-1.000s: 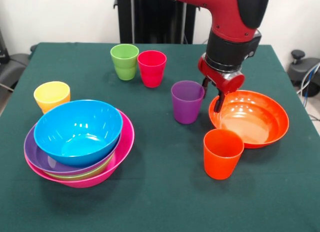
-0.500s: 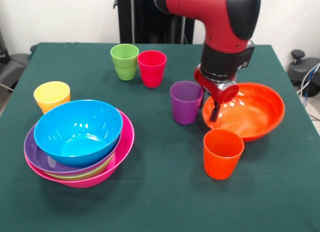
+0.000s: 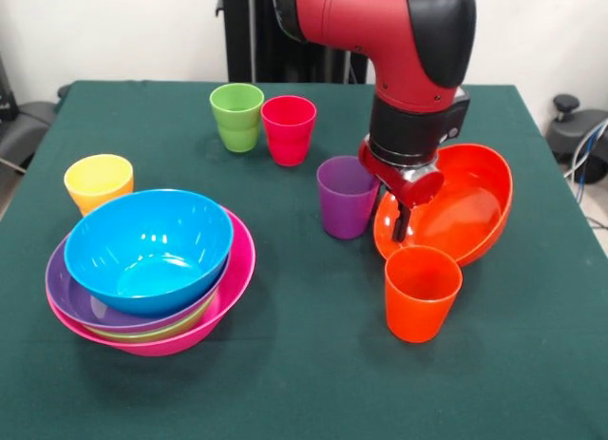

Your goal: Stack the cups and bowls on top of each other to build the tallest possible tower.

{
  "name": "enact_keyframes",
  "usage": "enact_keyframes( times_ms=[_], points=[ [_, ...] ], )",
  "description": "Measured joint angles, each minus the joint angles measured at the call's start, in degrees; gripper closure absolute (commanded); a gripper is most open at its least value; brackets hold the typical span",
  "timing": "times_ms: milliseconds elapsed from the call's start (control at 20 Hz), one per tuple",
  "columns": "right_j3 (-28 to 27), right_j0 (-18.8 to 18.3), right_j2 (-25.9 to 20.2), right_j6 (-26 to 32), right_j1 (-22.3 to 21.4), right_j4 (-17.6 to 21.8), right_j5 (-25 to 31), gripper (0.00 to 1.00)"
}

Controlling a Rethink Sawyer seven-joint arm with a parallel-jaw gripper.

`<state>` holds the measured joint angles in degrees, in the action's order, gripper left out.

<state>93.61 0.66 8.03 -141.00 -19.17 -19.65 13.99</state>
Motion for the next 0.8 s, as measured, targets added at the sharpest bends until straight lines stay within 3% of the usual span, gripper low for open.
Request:
enact_keyframes(
  times_ms=[500, 800],
  points=[
    [-0.02, 0.09, -0.18, 0.01, -0.15, 1.05, -0.08, 0.0],
    [0.75, 1.41, -0.35, 0.01, -2.68, 2.2, -0.07, 0.0]
  ],
)
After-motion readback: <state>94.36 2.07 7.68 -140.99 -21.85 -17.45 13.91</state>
